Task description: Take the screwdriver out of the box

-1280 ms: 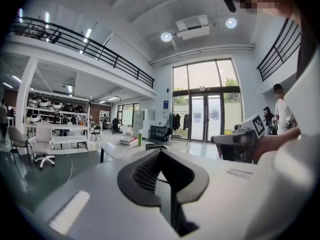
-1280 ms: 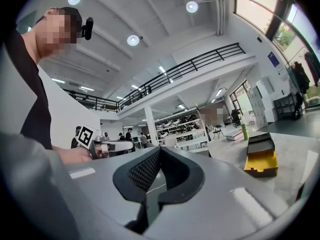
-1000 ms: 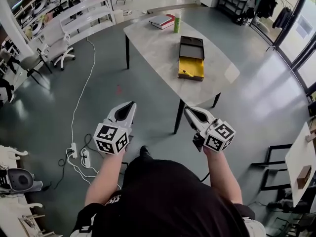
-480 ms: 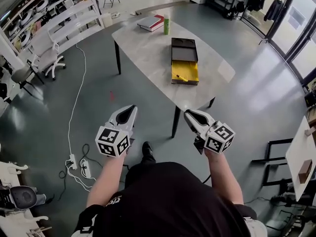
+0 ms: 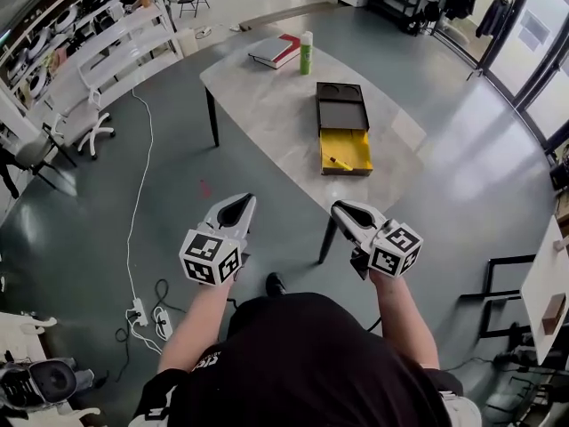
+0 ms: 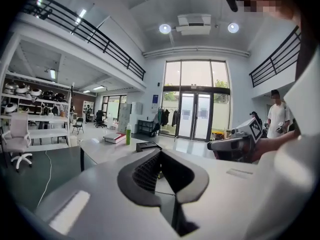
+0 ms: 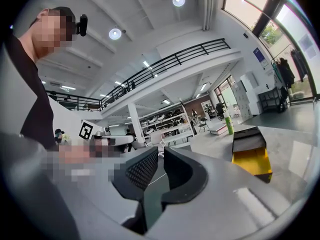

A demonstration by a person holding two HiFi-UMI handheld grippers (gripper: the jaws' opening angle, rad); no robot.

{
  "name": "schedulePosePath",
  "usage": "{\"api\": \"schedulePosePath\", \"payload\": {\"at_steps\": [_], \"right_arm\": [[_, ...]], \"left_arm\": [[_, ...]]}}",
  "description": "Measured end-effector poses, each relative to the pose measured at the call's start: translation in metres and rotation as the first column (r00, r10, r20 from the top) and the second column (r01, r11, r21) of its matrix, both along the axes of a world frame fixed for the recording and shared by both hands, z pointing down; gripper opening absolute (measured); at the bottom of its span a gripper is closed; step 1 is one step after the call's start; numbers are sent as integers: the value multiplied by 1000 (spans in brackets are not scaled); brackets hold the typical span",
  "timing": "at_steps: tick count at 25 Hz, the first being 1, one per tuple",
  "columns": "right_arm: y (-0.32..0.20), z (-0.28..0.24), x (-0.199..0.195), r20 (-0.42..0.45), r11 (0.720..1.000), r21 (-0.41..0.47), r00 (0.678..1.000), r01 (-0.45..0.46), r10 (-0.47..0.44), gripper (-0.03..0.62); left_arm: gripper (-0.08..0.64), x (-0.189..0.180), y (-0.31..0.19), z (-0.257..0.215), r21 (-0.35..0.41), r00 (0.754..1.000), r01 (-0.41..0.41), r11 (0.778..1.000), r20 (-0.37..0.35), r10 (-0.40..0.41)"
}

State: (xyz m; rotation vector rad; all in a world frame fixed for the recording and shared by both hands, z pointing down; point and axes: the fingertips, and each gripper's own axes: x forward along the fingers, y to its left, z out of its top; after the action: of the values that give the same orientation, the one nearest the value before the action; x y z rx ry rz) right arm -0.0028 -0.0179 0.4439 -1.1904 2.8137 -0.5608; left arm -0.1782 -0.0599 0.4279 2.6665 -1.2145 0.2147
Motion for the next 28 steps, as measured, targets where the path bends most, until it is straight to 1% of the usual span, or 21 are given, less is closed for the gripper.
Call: {"api": "schedulePosePath", "payload": {"at_steps": [5,9,14,18,22,25,28], "right_arm": [[-38,1,-16,-8,1000,-4,1000,-27,27,51],[-62,2,-27,-28,999,-13,998,-49,49,51],[-79,14,-35,-50,997,-58,997,-58,55,51],[-93,24,-26,-45,993,-84,996,-83,80,51],[-103,32,-18,-23,990,-90,994,-105,103,51],[-112,38,4,-9,989,-101,994,-110,110,51],[-120,42,38,-14,988,-113,994,-107,106,51]], "left_arm": [[3,-10,-41,2,4,999,-39,999,-4,39],[3,-17,-65,6,3,997,-77,997,-12,77],[3,-16,-86,18,-29,993,-117,993,-17,116],[3,-1,-101,21,-35,989,-146,989,-13,146],[3,10,-108,29,-46,985,-175,983,1,175],[3,30,-122,31,-51,985,-170,984,12,170],[3,57,-137,30,-43,988,-155,987,19,156]]}}
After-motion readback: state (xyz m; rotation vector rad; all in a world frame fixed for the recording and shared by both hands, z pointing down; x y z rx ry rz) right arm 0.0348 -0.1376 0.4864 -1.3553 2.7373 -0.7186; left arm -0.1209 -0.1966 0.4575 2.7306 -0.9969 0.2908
